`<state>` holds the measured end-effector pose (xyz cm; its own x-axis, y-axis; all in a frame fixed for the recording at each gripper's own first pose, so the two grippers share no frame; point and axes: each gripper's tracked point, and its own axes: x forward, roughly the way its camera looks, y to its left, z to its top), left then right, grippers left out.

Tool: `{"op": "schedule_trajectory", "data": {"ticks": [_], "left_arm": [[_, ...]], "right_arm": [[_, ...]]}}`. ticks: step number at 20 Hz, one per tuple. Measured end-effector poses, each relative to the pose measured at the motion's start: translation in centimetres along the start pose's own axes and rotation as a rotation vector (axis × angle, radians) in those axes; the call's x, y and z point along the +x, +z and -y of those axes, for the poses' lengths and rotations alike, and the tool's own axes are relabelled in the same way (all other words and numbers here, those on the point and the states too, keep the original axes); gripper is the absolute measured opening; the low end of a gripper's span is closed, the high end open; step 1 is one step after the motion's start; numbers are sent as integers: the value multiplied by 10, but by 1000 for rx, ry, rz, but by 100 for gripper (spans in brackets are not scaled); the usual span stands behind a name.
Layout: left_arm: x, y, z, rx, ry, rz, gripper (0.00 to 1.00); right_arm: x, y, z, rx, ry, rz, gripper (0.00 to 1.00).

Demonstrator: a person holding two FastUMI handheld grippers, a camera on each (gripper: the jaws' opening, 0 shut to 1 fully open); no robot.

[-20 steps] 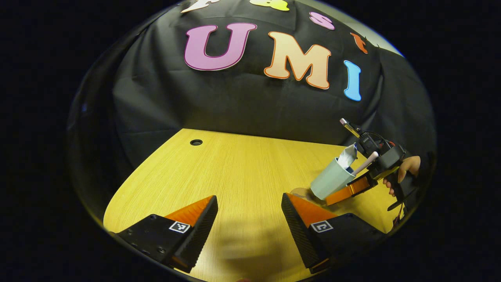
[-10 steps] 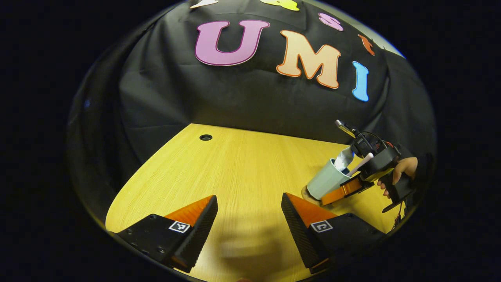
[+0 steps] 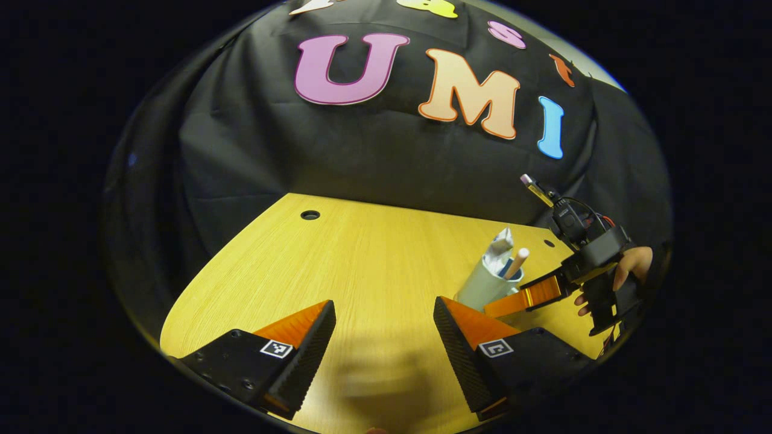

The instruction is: Put the toothbrush and toothpaste on the desktop into the cup, then pick up the cup and place it on the coaster on the desktop.

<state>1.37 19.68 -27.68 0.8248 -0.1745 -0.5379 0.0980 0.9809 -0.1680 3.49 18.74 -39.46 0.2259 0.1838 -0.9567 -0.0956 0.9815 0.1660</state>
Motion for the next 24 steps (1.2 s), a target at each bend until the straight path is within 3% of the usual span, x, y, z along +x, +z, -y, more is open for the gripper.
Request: {"op": "schedule_trajectory", "data": {"ticks": [2, 5, 7, 8, 10, 13, 17, 24], "left_arm": [[-1, 9, 20, 12, -14, 19, 95], [-6, 21, 57, 19, -35, 54, 95], [-11, 26, 79, 29, -38, 69, 95], [-15, 29, 89, 35, -35, 80, 95], [-23, 35, 110, 40, -29, 105, 95], [-38, 49, 138, 37, -26, 159, 95], [-56, 73, 164, 19, -19, 248, 95], [-67, 111, 190, 46, -44, 340, 95]], "right_arm": [[-19, 13, 6, -51, -2, 110, 98], [-62, 32, 16, -108, 6, 292, 99], [-98, 43, 29, -130, -7, 410, 94], [-118, 46, 40, -133, -15, 467, 99], [-153, 47, 57, -123, -18, 562, 95], [-201, 47, 81, -88, -22, 726, 99], [-251, 45, 117, -56, -108, 944, 99], [-318, 51, 127, -49, -135, 1145, 98]]}}
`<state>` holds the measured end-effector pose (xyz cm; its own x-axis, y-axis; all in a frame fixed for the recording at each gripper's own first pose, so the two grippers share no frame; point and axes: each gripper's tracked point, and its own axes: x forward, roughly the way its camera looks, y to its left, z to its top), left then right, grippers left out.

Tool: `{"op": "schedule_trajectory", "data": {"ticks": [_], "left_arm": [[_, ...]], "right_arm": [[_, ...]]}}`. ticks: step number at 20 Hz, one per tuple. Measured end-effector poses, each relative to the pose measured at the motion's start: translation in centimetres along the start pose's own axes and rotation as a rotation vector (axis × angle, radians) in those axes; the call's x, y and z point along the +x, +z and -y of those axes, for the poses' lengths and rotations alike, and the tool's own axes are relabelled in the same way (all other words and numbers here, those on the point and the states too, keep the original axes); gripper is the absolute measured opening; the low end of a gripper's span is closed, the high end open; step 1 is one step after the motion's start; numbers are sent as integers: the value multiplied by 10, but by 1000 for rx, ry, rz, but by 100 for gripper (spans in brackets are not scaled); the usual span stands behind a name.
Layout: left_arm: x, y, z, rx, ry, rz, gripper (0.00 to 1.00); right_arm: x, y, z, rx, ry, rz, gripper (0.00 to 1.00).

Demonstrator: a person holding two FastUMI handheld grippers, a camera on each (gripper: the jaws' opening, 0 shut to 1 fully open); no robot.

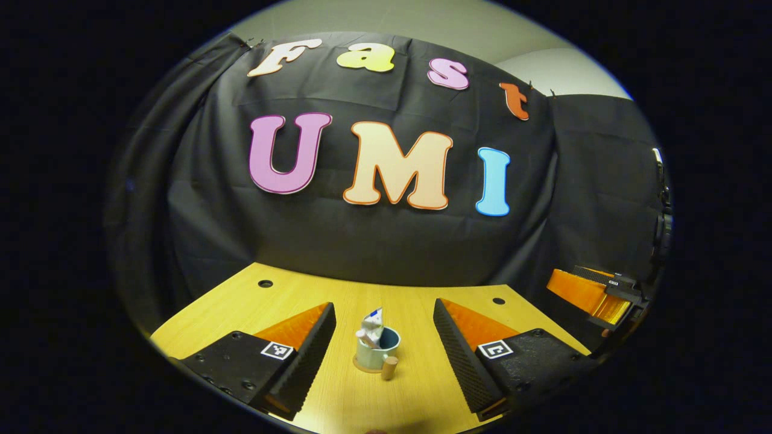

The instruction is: Put the toothbrush and toothpaste on the desktop into the cup, then pick up the cup and place it on the coaster on the desktop.

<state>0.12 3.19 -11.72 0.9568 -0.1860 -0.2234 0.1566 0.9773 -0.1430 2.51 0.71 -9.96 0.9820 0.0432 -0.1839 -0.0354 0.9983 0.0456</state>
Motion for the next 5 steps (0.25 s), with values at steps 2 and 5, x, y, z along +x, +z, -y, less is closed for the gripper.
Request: {"op": "schedule_trajectory", "data": {"ticks": [2, 5], "left_arm": [[2, 7, 5, -9, -12, 14, 94], [6, 17, 16, 1, -47, 23, 94]], "right_arm": [[-2, 8, 4, -15, -17, 6, 99], [-10, 29, 8, -35, -42, 60, 98]]}}
